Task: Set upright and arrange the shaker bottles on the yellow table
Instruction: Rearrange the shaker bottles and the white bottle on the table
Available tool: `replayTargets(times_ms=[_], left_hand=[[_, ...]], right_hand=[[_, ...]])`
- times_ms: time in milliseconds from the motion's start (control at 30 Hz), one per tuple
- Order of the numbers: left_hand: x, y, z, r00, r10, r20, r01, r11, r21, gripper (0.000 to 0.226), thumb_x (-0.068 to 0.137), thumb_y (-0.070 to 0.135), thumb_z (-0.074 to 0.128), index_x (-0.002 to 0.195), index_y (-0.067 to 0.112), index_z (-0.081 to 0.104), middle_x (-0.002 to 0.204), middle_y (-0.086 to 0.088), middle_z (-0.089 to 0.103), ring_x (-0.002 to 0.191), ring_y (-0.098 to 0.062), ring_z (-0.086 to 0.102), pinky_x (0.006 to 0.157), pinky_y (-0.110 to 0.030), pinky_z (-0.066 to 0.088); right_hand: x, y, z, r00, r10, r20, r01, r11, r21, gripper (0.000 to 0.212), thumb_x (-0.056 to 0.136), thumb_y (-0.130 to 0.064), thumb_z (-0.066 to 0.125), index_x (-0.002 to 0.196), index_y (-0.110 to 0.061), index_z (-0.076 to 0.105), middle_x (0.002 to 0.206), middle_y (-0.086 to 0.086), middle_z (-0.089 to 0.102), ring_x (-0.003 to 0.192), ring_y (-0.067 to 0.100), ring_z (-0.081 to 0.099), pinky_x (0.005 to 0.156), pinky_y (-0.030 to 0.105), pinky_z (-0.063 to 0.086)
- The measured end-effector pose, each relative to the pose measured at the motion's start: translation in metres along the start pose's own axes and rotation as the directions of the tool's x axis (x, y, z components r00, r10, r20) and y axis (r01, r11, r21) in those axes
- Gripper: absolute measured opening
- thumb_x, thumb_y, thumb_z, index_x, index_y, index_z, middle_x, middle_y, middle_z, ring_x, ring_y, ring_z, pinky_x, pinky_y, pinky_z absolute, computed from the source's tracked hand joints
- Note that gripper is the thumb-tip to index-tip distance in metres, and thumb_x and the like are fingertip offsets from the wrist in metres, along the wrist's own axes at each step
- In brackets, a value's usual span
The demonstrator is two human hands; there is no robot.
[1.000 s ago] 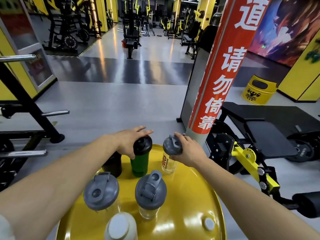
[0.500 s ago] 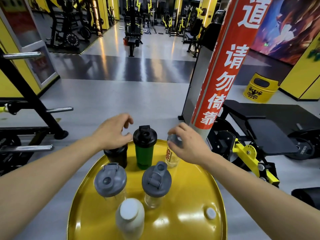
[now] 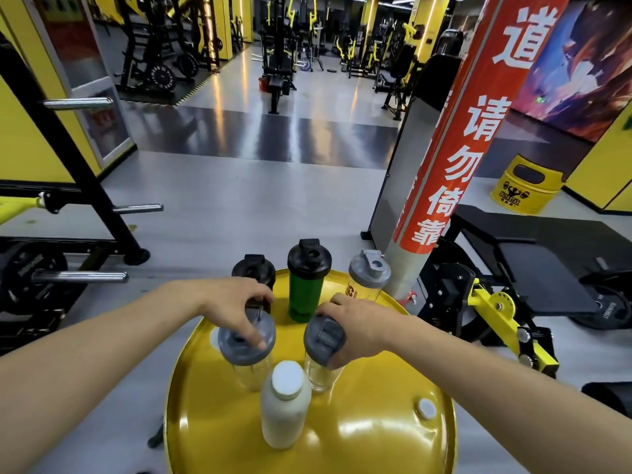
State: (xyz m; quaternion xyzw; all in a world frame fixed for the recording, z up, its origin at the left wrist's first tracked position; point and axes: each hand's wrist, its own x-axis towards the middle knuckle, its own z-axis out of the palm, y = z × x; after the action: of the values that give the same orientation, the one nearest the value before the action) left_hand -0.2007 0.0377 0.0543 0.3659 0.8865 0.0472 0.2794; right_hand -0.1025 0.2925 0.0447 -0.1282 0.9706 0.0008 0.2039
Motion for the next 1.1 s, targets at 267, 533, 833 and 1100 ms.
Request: replayTargets(times_ms=[267,533,833,1100], left_hand=[[-0.010,0.000,0.014,0.996,-0.020,-0.087,0.015,0.998,-0.054,0.084,0.062,0.077,0.071,0.131,0.037,0.048,0.122,0.014,0.057,0.105,-0.010,0.057,0.088,-0.031,0.054],[-0.012,0.002,0.024,0.987,-0.109,-0.114,0.096,0.989,-0.116,0.058,0.066,0.069,0.070,0.108,0.031,0.055,0.099,0.007,0.063,0.086,-0.013,0.061,0.072,-0.033,0.053],[-0.008,-0.003,0.032,0.892,-0.388,-0.231,0.314,0.901,-0.301,0.082,0.057,0.084,0.060,0.102,0.016,0.051,0.081,-0.008,0.074,0.052,-0.024,0.071,0.052,-0.035,0.059],[-0.021,-0.010,0.022,0.973,-0.204,-0.109,0.196,0.978,-0.076,0.121,0.055,0.066,0.080,0.154,0.041,0.016,0.146,0.005,0.042,0.126,-0.022,0.050,0.097,-0.036,0.050]], right_hand=[[0.003,-0.025,0.011,0.934,0.315,-0.170,-0.282,0.939,0.196,0.085,0.066,-0.080,0.061,0.124,-0.020,0.046,0.104,0.005,0.050,0.092,0.028,0.057,0.073,0.039,0.056],[-0.003,-0.020,0.001,0.961,0.228,-0.155,-0.221,0.974,0.057,0.113,0.068,-0.089,0.053,0.152,-0.020,0.023,0.136,0.010,0.054,0.112,0.033,0.060,0.084,0.042,0.056],[0.001,-0.020,0.015,0.936,0.245,-0.253,-0.181,0.951,0.251,0.102,0.063,-0.070,0.070,0.145,-0.027,0.028,0.125,0.004,0.058,0.104,0.028,0.059,0.078,0.038,0.056],[0.005,-0.019,0.017,0.954,0.197,-0.224,-0.193,0.980,0.042,0.128,0.062,-0.079,0.068,0.157,-0.030,-0.002,0.141,0.008,0.051,0.105,0.034,0.064,0.077,0.042,0.058]])
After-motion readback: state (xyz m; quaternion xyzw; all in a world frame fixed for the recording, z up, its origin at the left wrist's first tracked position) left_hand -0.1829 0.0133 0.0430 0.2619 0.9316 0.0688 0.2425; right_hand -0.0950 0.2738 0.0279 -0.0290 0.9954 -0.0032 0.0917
